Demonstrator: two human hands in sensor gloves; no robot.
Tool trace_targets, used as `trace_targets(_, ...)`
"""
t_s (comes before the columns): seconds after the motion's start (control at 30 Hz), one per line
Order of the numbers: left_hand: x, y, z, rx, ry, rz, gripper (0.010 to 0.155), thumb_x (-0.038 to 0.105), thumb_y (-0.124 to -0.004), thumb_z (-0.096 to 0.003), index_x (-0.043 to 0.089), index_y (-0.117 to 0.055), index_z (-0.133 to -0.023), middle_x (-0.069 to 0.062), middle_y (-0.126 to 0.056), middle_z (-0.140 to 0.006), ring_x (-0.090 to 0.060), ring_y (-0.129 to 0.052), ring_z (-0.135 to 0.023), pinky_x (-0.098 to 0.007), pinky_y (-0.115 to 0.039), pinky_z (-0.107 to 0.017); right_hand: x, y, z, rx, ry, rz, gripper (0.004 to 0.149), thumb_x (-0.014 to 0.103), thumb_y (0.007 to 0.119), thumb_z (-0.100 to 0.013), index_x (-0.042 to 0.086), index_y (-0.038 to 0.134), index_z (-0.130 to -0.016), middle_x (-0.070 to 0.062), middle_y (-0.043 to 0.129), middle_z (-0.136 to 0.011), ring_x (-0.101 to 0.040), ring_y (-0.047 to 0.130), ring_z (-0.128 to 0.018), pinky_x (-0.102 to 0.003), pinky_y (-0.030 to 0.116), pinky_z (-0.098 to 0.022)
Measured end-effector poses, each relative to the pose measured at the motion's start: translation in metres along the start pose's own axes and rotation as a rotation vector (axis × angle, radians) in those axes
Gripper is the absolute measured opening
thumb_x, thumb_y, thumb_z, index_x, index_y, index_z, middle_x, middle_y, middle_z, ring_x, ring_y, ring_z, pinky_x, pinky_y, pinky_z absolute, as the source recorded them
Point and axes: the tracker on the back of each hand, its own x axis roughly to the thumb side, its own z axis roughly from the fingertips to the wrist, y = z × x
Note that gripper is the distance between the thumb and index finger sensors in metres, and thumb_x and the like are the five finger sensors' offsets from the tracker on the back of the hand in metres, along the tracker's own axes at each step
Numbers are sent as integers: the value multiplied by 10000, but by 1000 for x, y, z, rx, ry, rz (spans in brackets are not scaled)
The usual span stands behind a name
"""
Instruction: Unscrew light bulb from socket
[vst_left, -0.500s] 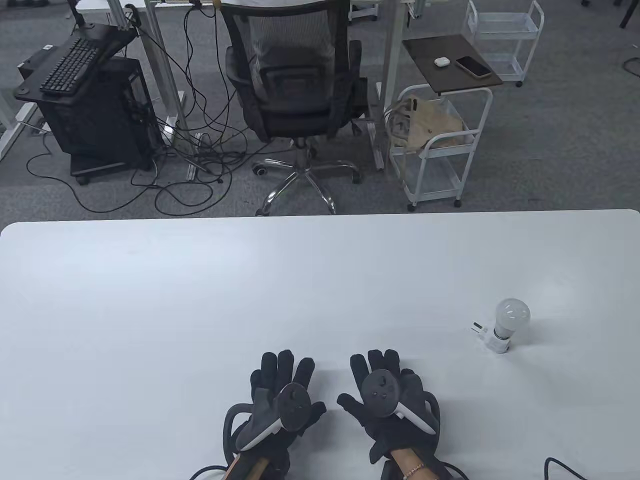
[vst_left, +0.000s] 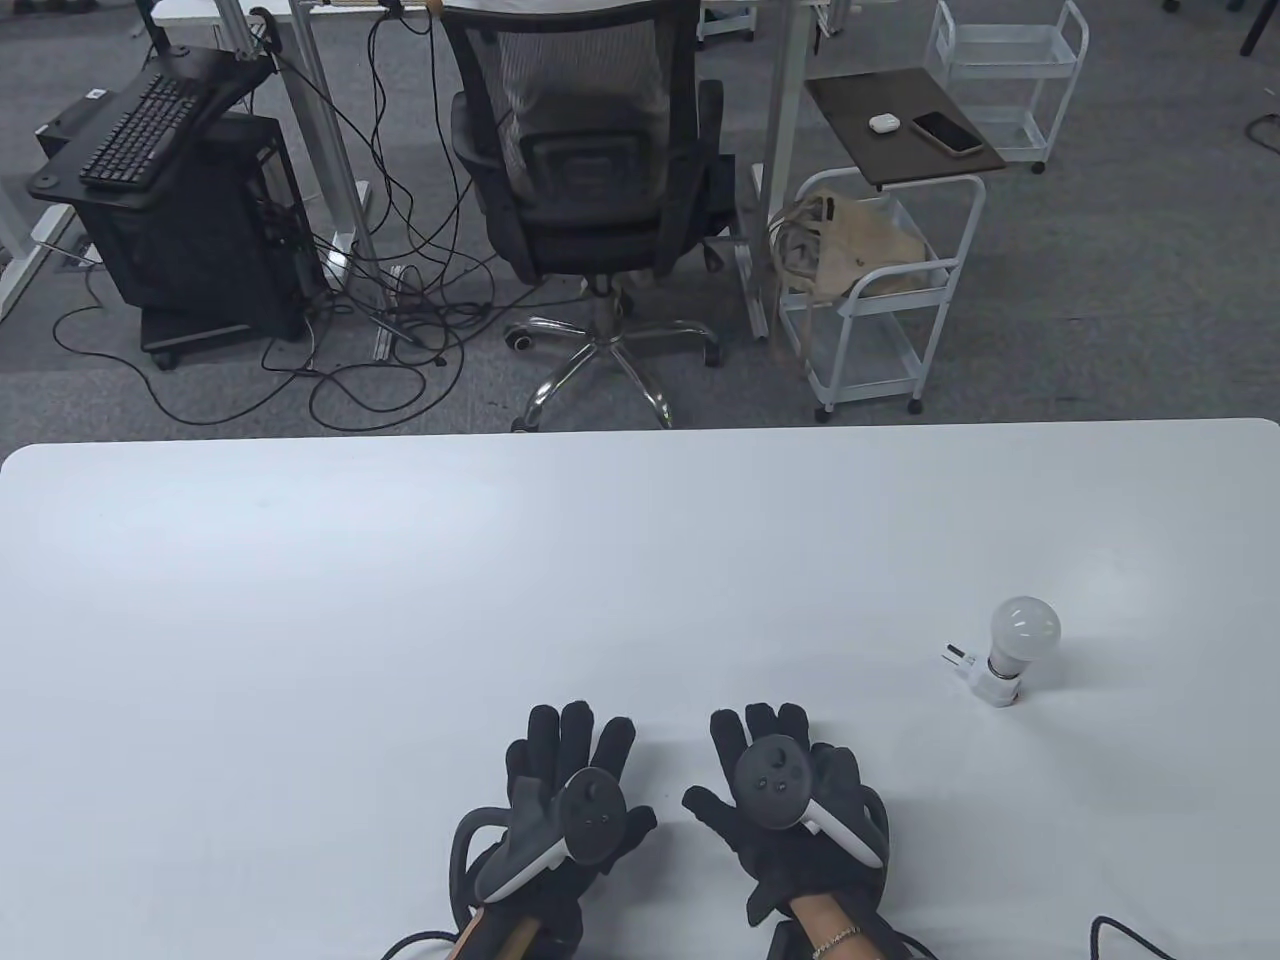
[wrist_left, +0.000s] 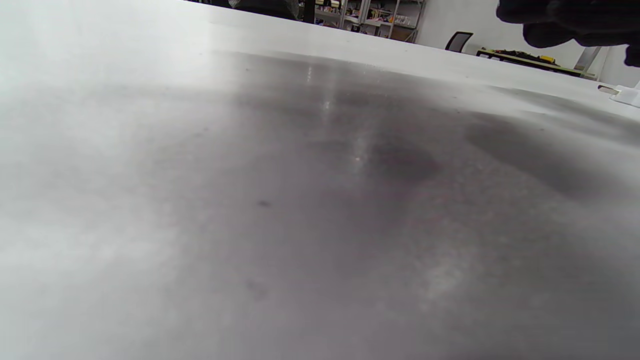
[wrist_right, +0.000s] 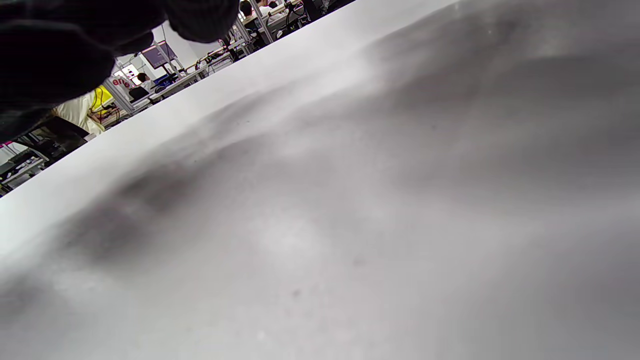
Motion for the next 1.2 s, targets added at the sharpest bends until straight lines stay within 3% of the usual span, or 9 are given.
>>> trace_targets(0.37, -1, 1, 0, 12, 2, 4, 806, 648, -522, -605, 332, -62, -1187, -109, 61, -1272, -376, 107, -1059, -558, -76, -808, -40, -31, 12, -55, 63, -63, 770, 550, 599, -644, 215, 169, -1188, -184, 97, -1221, -432, -32, -1057, -651, 128, -702)
trace_targets(0.63, -1, -1, -2, 6, 13, -7, 806, 646, -523, -605, 331, -63, -1187, -111, 58, -1273, -375, 106, -1060, -559, -76, -808, -116, -67, 39, -136, 239, -96, 787, 554, 643, -623, 223, 211, -1191, -160, 154, -1241, -420, 30, -1090, -664, 174, -715)
trace_targets(0.87, 2, -6, -3, -35, -1, 0, 808, 649, -522, -605, 330, -60, -1187, -112, 57, -1273, -380, 105, -1057, -560, -77, -806, -181, -94, 65, -200, 405, -307, 800, 532, 681, -619, 164, 279, -1203, -219, 241, -1234, -472, 96, -1090, -672, 220, -716)
trace_targets(1.07, 10, -9, -4, -58, -28, -19, 807, 649, -522, -604, 334, -59, -1185, -109, 60, -1273, -373, 111, -1057, -557, -73, -806, -209, -100, 58, -274, 509, -376, 820, 514, 714, -608, 109, 310, -1195, -255, 302, -1218, -516, 156, -1079, -668, 255, -719)
trace_targets(1.2, 11, -8, -3, -57, -37, -10, 806, 650, -522, -604, 336, -59, -1185, -108, 60, -1274, -373, 112, -1057, -557, -71, -807, -223, -102, 39, -283, 566, -415, 866, 514, 729, -597, 179, 181, -1177, -227, 181, -1222, -489, 68, -1074, -639, 189, -734)
